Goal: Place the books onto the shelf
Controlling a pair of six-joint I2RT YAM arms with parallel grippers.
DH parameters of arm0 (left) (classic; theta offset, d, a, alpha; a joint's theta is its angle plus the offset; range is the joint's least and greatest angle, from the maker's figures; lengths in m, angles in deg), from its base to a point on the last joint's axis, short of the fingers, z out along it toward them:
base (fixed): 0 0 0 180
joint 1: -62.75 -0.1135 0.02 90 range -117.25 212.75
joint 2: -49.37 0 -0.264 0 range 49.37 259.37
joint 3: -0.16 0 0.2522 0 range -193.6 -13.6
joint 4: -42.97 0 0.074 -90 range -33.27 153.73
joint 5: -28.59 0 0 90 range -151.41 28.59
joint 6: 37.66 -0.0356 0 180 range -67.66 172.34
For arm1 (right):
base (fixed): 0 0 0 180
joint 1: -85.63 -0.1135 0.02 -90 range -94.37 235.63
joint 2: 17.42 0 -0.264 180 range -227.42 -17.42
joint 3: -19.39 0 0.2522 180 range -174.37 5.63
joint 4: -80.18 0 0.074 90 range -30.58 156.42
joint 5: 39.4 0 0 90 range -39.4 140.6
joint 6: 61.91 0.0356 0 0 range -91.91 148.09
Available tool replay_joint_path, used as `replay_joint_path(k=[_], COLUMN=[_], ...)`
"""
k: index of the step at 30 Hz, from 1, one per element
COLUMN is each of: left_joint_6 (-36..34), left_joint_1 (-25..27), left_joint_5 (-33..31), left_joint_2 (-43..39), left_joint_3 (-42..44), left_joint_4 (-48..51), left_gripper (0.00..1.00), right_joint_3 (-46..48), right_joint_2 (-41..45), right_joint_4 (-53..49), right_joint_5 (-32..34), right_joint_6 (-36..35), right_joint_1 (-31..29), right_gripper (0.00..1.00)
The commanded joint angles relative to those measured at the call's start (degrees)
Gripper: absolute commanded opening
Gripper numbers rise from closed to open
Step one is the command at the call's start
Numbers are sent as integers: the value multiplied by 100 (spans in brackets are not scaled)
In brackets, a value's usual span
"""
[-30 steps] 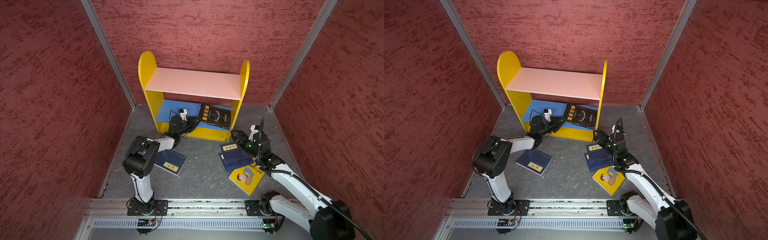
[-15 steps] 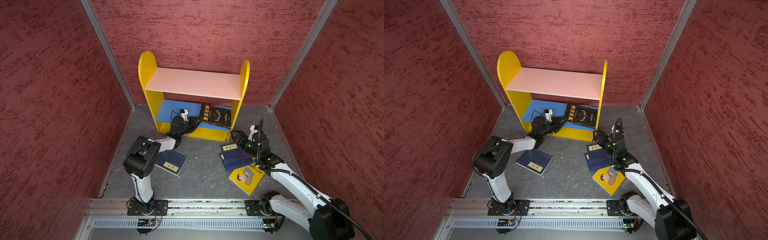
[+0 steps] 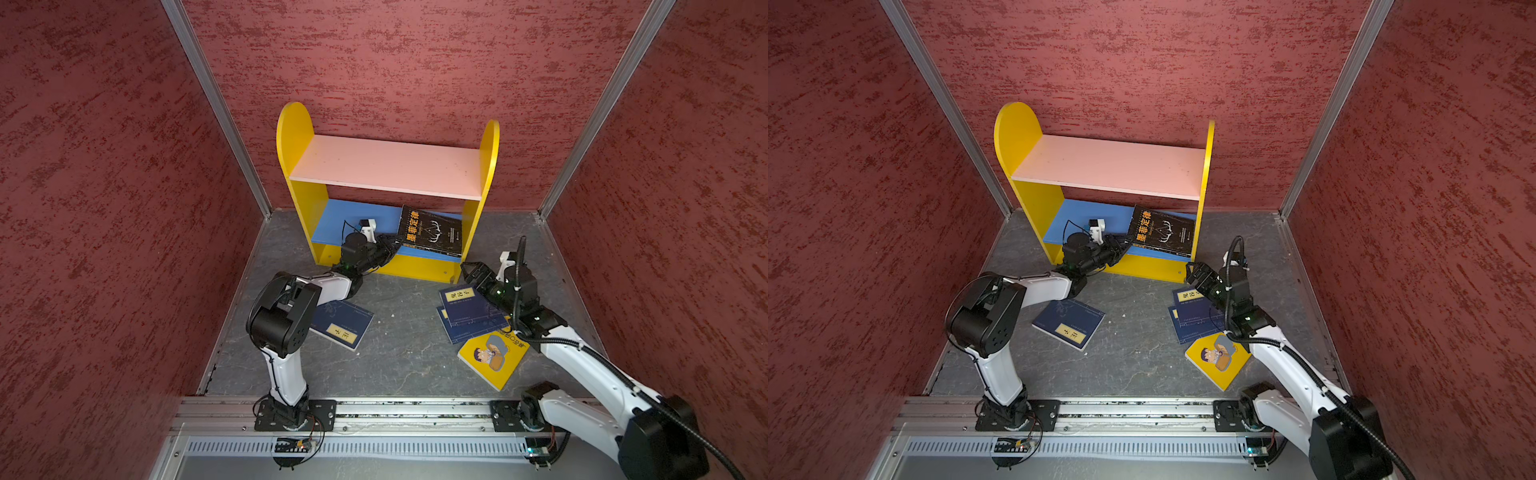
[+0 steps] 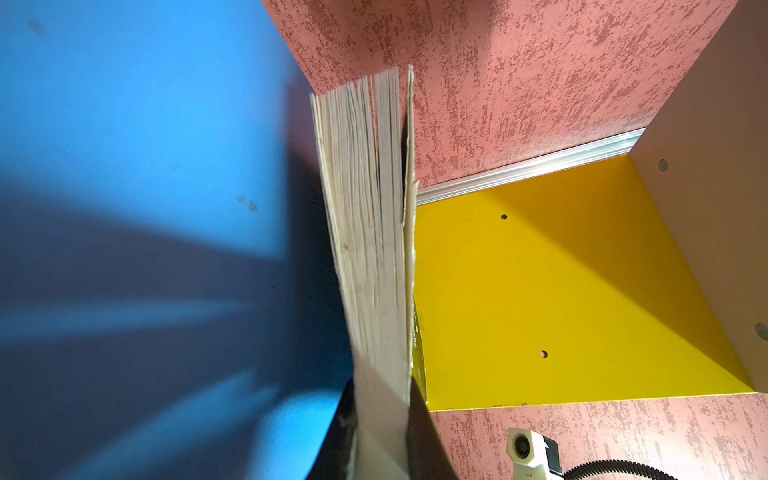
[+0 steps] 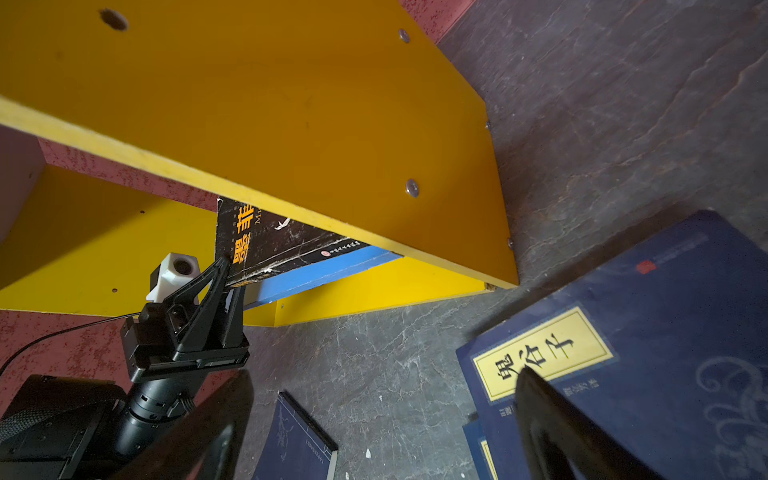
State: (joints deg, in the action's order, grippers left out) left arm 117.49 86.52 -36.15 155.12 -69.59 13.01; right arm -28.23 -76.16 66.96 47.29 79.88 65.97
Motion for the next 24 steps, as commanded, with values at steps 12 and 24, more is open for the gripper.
replay_joint_path(k=[12,24], left_joint_6=[56,-51], left_joint_1=[62,199], left_joint_5=[411,279], left_joint_2=[-377,-381], left_joint_3=[144,112], left_joint_4=[-367,-136], left_gripper=[4,6], right_joint_3=[78,68], right_joint_2=[3,-171], right_joint_4=[74,301], right_joint_5=[165,93], right_joint_6=[-24,6], right_joint_1=[50,44], right_gripper=[99,99])
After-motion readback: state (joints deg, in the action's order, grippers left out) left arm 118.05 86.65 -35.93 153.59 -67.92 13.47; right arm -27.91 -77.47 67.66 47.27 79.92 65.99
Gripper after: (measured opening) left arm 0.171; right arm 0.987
